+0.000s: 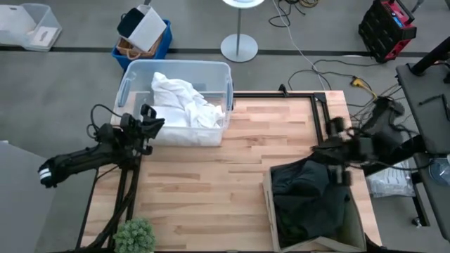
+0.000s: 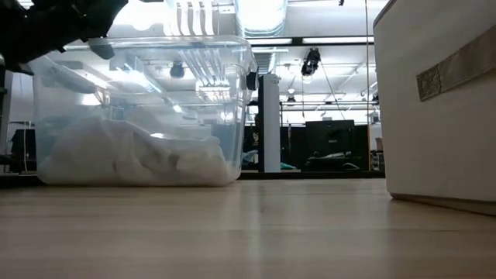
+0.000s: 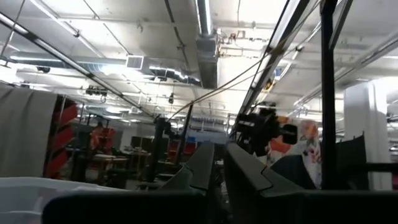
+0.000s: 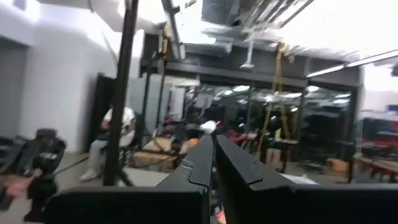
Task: Sort clothes
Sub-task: Return to Home Position
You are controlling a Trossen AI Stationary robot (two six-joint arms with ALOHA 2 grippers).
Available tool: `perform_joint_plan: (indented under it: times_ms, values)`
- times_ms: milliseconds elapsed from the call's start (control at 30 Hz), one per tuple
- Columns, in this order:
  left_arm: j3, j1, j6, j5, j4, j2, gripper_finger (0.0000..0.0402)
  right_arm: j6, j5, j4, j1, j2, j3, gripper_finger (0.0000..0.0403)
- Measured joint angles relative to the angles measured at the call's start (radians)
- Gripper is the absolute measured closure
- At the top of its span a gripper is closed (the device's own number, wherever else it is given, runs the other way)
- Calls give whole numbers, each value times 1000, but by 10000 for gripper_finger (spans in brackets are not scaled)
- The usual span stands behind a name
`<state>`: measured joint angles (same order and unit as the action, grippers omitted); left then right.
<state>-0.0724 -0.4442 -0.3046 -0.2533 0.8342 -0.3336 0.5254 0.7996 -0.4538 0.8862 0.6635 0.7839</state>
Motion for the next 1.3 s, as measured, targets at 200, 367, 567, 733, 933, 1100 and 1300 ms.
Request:
perform_joint_plan:
  times_ms: [200, 367, 567, 733, 933, 1100, 1300]
  values:
    - [-86, -1, 52, -4, -150, -2, 384, -386, -553, 375, -473, 193, 183, 390]
    - [-187, -1, 84, -74, -285, 7, 383, -408, -882, 536, -783, 273, 279, 390]
    - [-311, 21, -6, -329, -608, 35, 384, -403, -954, 675, -942, 135, 242, 390]
    - [-358, 129, 6, -289, -854, 71, 393, -480, -952, 703, -966, -118, 98, 390]
    - [-230, 340, 72, -63, -631, 95, 400, -541, -825, 595, -967, -343, -126, 390]
    - [-177, 616, 152, 191, -521, 59, 400, -560, -732, 611, -966, -434, -175, 390]
    - [-303, 853, 241, 462, -702, 70, 400, -563, -666, 661, -966, -474, -175, 390]
